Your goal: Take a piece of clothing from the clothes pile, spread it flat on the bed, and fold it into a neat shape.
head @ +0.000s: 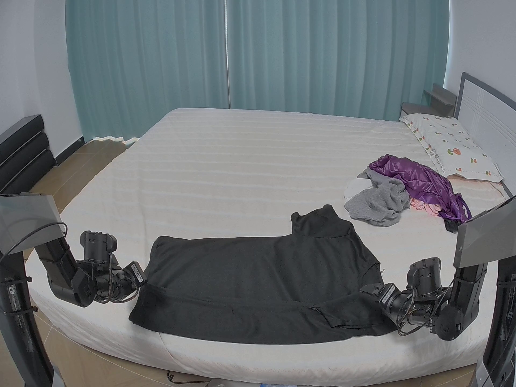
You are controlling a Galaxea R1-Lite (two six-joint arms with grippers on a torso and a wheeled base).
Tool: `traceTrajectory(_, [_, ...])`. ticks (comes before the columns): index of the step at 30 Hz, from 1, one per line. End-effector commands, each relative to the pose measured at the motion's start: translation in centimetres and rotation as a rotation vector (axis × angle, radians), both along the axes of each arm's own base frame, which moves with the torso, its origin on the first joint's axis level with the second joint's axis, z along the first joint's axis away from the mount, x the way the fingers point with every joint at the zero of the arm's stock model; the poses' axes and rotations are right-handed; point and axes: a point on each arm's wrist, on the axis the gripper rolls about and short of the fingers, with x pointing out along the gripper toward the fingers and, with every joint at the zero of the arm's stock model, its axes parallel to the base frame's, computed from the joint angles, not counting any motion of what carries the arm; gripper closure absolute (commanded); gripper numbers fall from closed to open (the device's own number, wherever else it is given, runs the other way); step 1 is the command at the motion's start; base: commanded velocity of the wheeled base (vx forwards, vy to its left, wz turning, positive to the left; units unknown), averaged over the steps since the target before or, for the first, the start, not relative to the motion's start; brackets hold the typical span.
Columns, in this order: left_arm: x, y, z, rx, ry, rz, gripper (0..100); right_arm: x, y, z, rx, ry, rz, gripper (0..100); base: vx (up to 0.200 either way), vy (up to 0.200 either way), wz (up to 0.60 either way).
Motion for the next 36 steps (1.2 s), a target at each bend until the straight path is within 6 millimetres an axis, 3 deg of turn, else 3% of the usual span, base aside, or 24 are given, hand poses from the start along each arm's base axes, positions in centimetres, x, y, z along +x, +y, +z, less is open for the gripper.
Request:
traceTrajectory(1, [-0.1,-0.1,0.4,-0.002,-0.009,-0.005,0,0.1,-0.1,0.0,-0.001,-0.001,-0.003,0,0.000,0.000,0.00])
traceTrajectory(5, [0.3,-0.3,-0.1,-0.010,-0.006,-0.010,0,0.0,-0.1,0.0,-0.001,0.001,-0.002,0,0.000,0.000,0.00])
traceTrajectory(7, [0.7,-0.9,-1.3,0.001,0.010,-0.028,0,0.0,0.0,-0.1,-0.003,0.002,0.002,0,0.000,0.000,0.00])
traceTrajectory(16, [1.0,-1.2,-1.7,0.026,0.008,-0.018,0,0.0,0.0,-0.1,-0.003,0.002,0.002,0,0.000,0.000,0.00])
traceTrajectory(17, [1.0,-1.2,-1.7,0.027,0.008,-0.017,100,0.0,0.1,-0.1,-0.003,0.002,0.004,0,0.000,0.000,0.00])
traceTrajectory(27, [0.5,-1.0,-1.7,0.054,0.021,0.010,100,0.1,-0.1,0.3,-0.001,-0.013,0.000,0,0.000,0.000,0.00])
traceTrajectory(34, [-0.7,-0.7,-0.5,0.065,-0.007,0.043,100,0.5,0.0,0.7,-0.008,-0.073,0.021,0,0.000,0.000,0.00])
traceTrajectory(36, [-1.0,-0.7,-0.2,0.062,-0.024,0.042,100,1.4,0.0,0.9,-0.009,-0.112,0.057,0,0.000,0.000,0.00])
